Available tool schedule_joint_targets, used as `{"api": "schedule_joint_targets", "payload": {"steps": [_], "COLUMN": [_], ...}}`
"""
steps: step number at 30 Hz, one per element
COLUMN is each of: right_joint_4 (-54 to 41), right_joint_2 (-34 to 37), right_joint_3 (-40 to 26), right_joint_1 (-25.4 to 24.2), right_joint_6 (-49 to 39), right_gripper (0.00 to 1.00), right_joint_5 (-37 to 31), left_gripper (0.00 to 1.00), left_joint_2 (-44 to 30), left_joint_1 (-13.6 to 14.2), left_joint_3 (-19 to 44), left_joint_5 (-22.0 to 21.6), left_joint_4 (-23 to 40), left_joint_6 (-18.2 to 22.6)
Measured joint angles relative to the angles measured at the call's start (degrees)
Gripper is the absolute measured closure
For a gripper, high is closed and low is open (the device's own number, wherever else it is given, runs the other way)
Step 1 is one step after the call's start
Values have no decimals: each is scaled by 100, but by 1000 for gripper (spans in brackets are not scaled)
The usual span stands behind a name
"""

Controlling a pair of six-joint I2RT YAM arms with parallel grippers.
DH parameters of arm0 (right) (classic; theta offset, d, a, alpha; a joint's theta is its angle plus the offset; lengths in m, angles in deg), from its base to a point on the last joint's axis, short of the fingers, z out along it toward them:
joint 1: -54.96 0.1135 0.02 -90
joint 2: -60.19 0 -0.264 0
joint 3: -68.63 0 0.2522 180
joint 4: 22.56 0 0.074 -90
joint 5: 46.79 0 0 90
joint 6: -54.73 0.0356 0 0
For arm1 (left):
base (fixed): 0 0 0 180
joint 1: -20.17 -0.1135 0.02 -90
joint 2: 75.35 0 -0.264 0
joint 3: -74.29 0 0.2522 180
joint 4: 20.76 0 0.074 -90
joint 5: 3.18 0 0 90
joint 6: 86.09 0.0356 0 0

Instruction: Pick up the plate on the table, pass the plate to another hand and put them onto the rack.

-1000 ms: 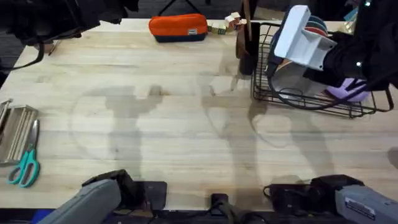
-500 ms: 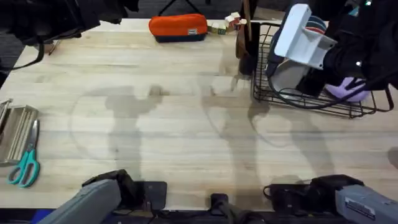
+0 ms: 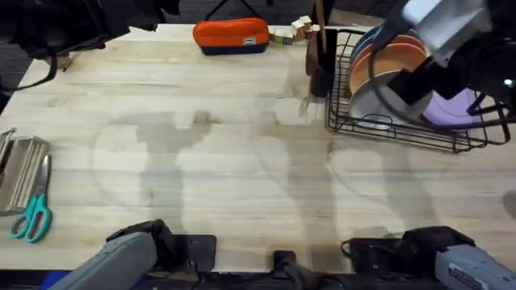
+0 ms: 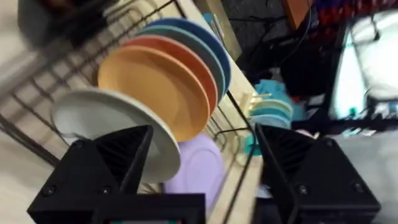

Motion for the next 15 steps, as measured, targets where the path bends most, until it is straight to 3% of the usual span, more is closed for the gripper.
{"api": "schedule_joint_targets", "payload": {"steps": [15], "right_joint_4": [-1729], "right_joint_2": [-400], "right_joint_3": [-1073], "right_joint_1": [0], "right_joint_6": [3473], "right_gripper": [9], "right_joint_5": [16], "left_gripper": [8], "left_joint_2": [0], "left_joint_1": [0], "left_joint_3": [0], "left_joint_5": [2], "left_joint_4": [0], "left_joint_6": [0]}}
